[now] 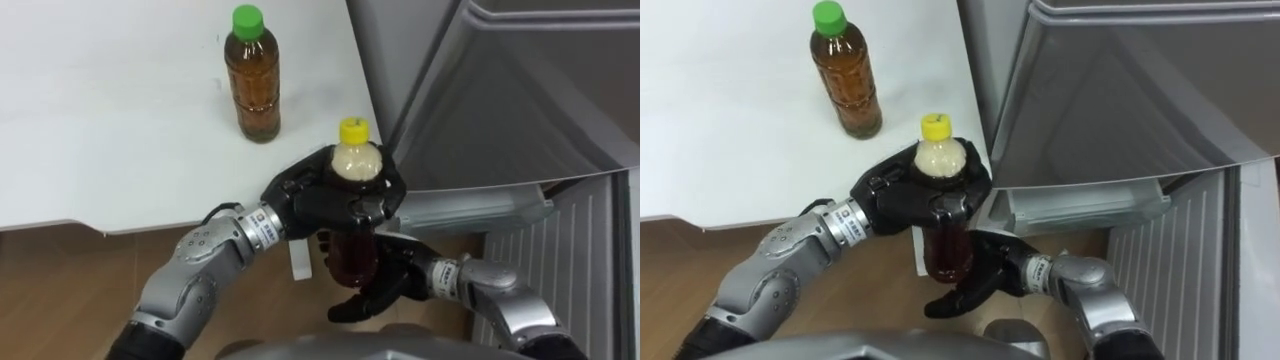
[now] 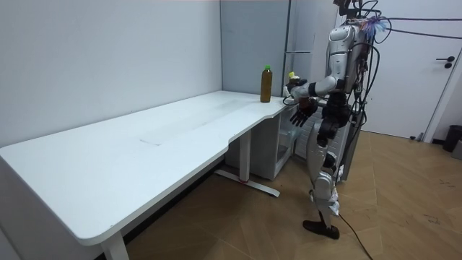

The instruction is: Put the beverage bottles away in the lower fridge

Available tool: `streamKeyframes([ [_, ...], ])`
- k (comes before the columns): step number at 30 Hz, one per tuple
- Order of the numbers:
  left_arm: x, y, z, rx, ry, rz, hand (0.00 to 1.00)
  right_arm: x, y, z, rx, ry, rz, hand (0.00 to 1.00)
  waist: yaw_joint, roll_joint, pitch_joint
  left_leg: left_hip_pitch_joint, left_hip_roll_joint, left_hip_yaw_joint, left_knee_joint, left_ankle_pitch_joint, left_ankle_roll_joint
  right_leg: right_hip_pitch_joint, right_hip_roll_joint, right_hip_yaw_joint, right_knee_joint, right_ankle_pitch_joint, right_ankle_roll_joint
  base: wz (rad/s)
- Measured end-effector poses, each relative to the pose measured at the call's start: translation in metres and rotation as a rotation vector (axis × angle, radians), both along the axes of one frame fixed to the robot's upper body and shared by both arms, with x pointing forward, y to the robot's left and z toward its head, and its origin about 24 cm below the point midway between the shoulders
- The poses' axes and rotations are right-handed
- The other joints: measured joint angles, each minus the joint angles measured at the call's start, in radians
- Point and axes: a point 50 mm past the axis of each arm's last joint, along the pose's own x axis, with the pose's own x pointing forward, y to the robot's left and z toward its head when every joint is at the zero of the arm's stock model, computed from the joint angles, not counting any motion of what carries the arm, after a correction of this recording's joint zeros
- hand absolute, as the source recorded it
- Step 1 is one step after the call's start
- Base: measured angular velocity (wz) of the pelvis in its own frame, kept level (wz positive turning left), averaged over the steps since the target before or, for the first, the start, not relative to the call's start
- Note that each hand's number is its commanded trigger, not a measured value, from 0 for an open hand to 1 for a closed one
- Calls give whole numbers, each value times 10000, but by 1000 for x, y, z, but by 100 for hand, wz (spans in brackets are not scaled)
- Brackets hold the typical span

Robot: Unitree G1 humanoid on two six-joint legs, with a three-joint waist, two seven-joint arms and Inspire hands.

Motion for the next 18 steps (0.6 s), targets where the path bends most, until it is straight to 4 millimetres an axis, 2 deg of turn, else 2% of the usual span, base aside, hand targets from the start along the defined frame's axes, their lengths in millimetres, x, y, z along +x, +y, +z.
streamKeyframes([
  [6,-3,4,-5,1053,-298,-518,100,4,3,8,1179,-142,-610,0,4,5,0,21,5,2,24,0,0,-1,1,17,40,0,0,0],
  [9,-3,3,-5,1329,-515,-586,100,5,4,10,1582,-129,-881,0,2,65,28,35,6,3,8,-1,1,-10,2,13,78,-1,1,0],
  [14,-4,0,-6,1838,-905,-788,100,4,3,11,1937,-52,-802,0,10,165,-19,39,11,-3,-3,-1,1,-16,3,-34,91,-1,0,0],
  [18,-4,0,-6,2008,-1088,-876,100,3,7,14,2388,-15,-682,0,31,119,-24,49,10,-3,-3,-1,1,-16,3,-32,105,-1,0,0],
])
